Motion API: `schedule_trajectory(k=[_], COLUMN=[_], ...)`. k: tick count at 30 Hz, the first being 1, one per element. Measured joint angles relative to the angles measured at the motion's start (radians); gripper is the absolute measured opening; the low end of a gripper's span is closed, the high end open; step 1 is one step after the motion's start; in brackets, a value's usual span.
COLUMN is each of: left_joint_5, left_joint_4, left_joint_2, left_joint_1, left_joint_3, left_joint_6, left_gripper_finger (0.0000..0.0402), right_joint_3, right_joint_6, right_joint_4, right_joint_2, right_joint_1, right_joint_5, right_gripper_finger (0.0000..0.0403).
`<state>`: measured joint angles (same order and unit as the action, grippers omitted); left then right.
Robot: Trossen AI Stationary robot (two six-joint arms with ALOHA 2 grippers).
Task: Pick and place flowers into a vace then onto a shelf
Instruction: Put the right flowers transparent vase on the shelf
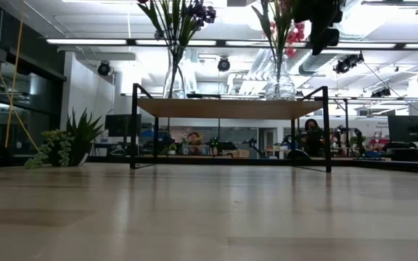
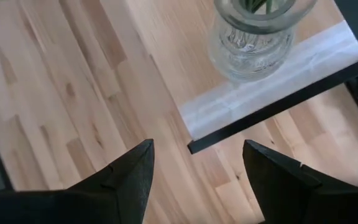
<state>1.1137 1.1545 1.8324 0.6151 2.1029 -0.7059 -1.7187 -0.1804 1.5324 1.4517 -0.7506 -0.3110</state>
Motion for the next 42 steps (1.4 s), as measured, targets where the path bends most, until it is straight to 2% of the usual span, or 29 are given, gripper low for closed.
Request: schedule_trajectory(k=[10,19,42], left_joint_5=[0.007,0.007,0.031], left_joint_4=[0.0,0.0,0.0], left_joint_2=[0.0,0.0,0.0], left_joint_1=[0.0,0.0,-0.001], left_joint_3=[0.0,0.0,0.0], left_joint_6=[0.002,0.002,-0.003], left_gripper_finger=[0.0353,0.0353,0.0353], right_joint_3=[0.0,0.0,0.0], right_joint_6=[0.022,0.017,0.022], right_joint_4=[-0.029,-0.086,-0.081], right_joint_2=[0.0,0.0,-0.031], right_joint_1=[-0.029,-0.028,-0.028], right_joint_5=[-0.039,-0.042,-0.039], right_gripper_finger=[0.0236,0.0236,0.0236])
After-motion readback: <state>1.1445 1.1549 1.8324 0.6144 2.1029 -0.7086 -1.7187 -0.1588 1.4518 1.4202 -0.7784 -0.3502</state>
